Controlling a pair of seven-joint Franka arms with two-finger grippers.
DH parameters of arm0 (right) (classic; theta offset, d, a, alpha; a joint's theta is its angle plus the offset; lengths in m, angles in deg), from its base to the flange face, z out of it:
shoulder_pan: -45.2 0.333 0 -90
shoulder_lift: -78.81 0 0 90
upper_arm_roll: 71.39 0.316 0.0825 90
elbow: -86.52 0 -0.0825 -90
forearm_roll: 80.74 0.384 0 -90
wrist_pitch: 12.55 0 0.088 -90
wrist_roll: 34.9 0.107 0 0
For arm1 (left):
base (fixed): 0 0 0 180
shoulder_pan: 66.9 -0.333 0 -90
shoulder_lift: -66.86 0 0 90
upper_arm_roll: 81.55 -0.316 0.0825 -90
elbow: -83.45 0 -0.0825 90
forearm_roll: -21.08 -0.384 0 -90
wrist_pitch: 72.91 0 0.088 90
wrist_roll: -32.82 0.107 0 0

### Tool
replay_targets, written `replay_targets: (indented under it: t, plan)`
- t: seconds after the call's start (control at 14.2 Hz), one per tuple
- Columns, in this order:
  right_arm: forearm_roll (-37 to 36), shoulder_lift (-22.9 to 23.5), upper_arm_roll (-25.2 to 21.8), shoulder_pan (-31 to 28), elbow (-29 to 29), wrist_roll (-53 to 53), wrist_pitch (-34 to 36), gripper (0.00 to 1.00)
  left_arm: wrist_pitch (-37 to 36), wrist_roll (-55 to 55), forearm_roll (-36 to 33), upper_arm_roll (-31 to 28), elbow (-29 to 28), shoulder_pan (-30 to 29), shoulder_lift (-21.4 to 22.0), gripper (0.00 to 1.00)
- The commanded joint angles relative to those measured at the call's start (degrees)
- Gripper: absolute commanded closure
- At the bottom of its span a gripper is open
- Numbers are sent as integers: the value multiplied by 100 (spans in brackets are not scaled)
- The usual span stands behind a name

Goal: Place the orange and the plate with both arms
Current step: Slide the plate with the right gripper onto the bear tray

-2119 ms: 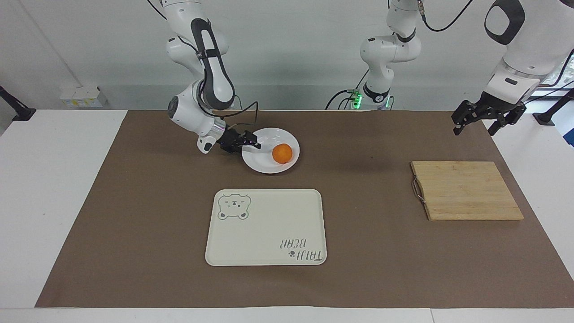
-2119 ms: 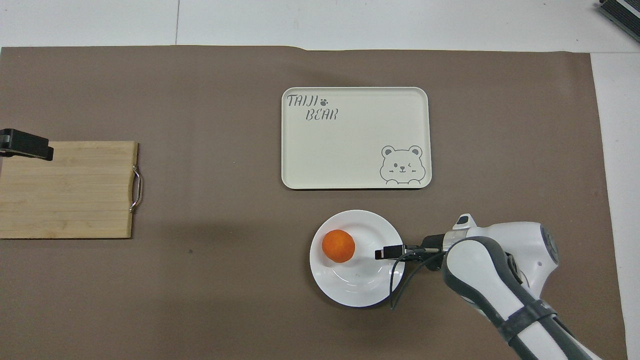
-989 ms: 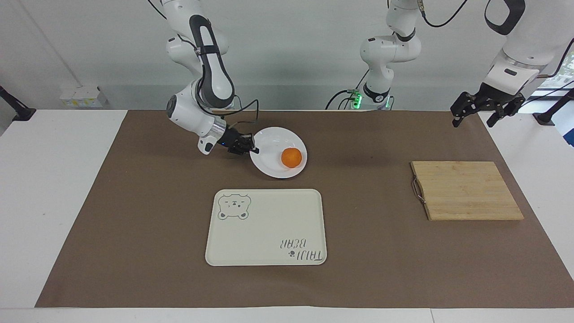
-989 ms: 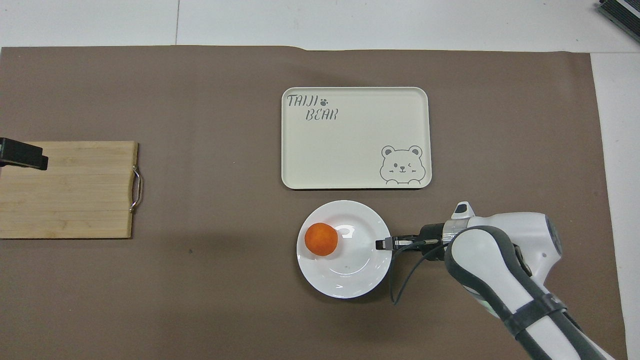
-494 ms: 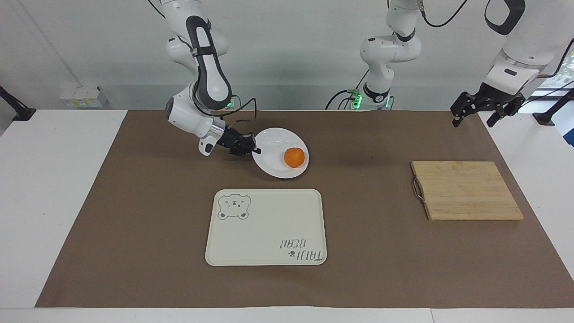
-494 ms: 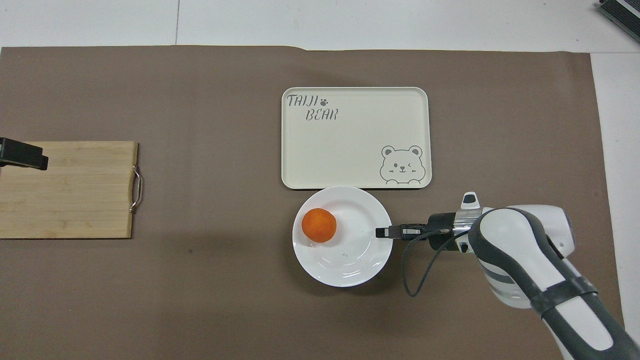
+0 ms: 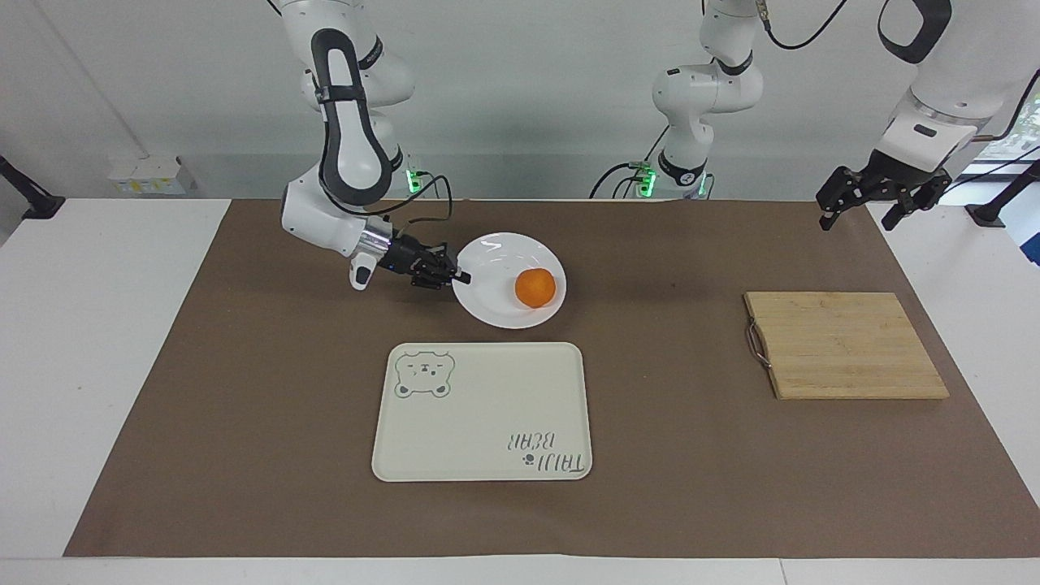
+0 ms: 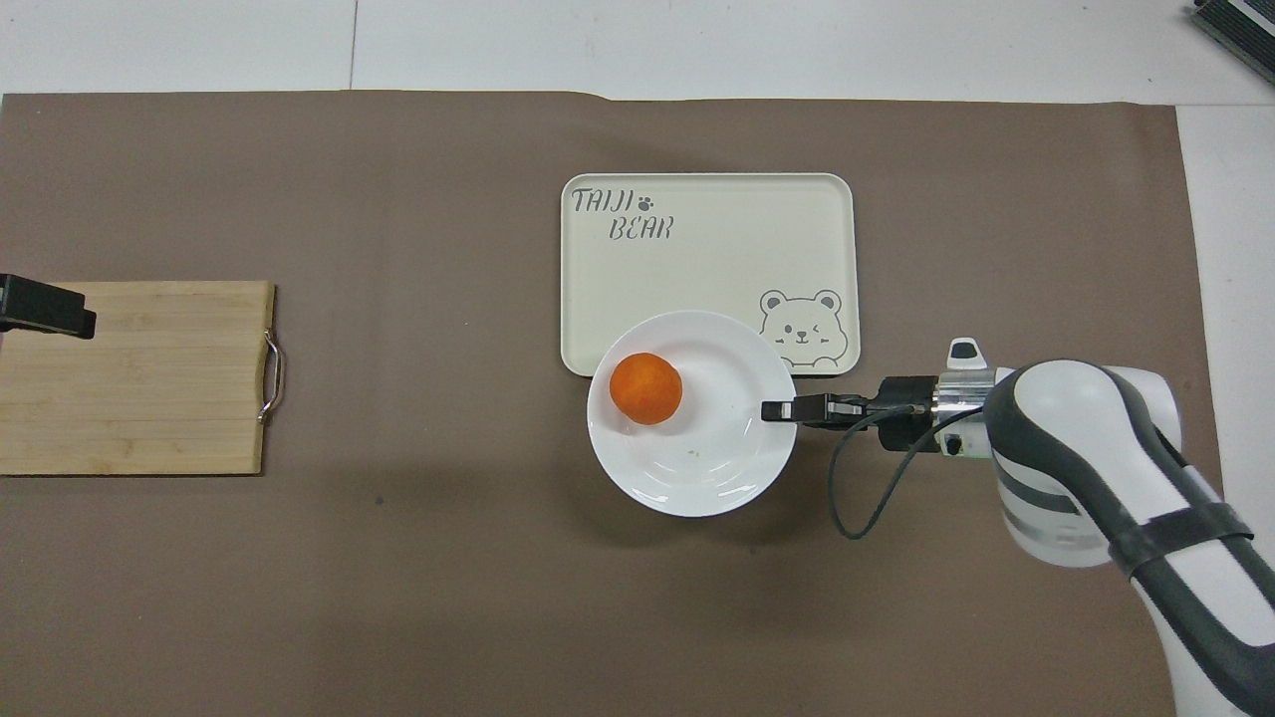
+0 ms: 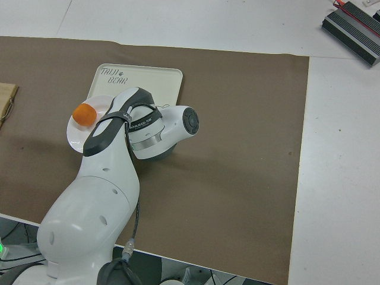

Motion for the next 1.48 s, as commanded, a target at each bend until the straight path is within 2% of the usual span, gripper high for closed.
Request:
replay_targets:
  t: [0.0, 0.21, 0.49, 0.71, 0.85, 1.06, 1.41]
  plan:
    - [94, 544, 9, -182, 844, 121, 225, 100, 13, -51, 21, 0, -128, 5, 113, 0]
    - [-117, 957, 0, -226, 1679, 674, 233, 100, 22, -51, 21, 0, -128, 5, 113, 0]
    - [-162, 2063, 0, -420, 3033, 957, 295, 100, 13, -51, 21, 0, -128, 5, 113, 0]
    - [-188, 2671, -9, -428, 3605, 1045, 172, 100, 13, -51, 21, 0, -128, 5, 113, 0]
    - [-284, 2821, 0, -394, 3695, 1045, 146, 100, 13, -51, 21, 0, -128, 5, 113, 0]
    - [-837, 2726, -9, -340, 3345, 984, 180, 100, 13, -51, 21, 0, -128, 5, 113, 0]
    - [-1049, 2593, -9, -464, 3071, 905, 374, 100, 22, -51, 21, 0, -119, 5, 113, 0]
